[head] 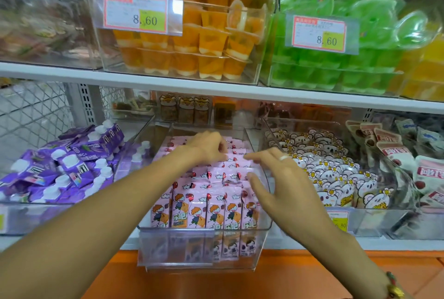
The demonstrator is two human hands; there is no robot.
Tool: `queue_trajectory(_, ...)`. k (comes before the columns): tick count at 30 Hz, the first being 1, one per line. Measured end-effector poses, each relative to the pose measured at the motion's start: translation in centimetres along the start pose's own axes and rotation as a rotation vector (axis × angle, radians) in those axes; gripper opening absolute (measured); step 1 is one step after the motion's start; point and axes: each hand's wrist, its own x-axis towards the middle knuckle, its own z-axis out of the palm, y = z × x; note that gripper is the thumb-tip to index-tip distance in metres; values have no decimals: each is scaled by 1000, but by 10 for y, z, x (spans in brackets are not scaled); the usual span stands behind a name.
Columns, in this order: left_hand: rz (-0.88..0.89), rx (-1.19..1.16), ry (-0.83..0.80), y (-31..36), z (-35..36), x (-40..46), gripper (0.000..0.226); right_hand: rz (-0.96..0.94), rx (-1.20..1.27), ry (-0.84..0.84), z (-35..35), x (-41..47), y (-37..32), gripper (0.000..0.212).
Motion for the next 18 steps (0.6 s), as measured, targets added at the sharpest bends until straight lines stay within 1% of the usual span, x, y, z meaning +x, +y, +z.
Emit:
queue_trajectory(2, -37, -50, 42, 1, 1, 1, 15, 113, -67, -15, 2, -2, 6, 40)
queue_trajectory(4, -73, -114, 100, 3, 1, 0, 17, 214, -90, -94, 6, -5, 9, 48)
queue_trajectory(6, -112, -244, 207, 7, -2, -3, 20, 259, -66, -125, 9, -8, 10, 46)
queue_trajectory(10, -159, -599, 443, 17, -10, -21, 21, 235, -59, -125, 13, -10, 13, 45)
queue_trajectory(12, -131, -735, 621, 23, -13, -39, 12, 235, -75, -106, 11, -9, 15, 46)
queue_trajectory(14, -61, -814, 806, 27, -19, -62, 3, 199, -60, -15, 7, -7, 13, 42)
queue_trajectory(15, -23, -835, 868, 29, -22, -75, 5, 161, -34, 44, 5, -6, 10, 39)
queue_trajectory(17, 36, -888, 898, 32, -23, -101, 10, 81, 69, 139, 1, -3, 1, 34)
queue_trajectory(18, 44, -920, 883, 33, -22, -113, 11, 56, 143, 148, 1, -2, -5, 34)
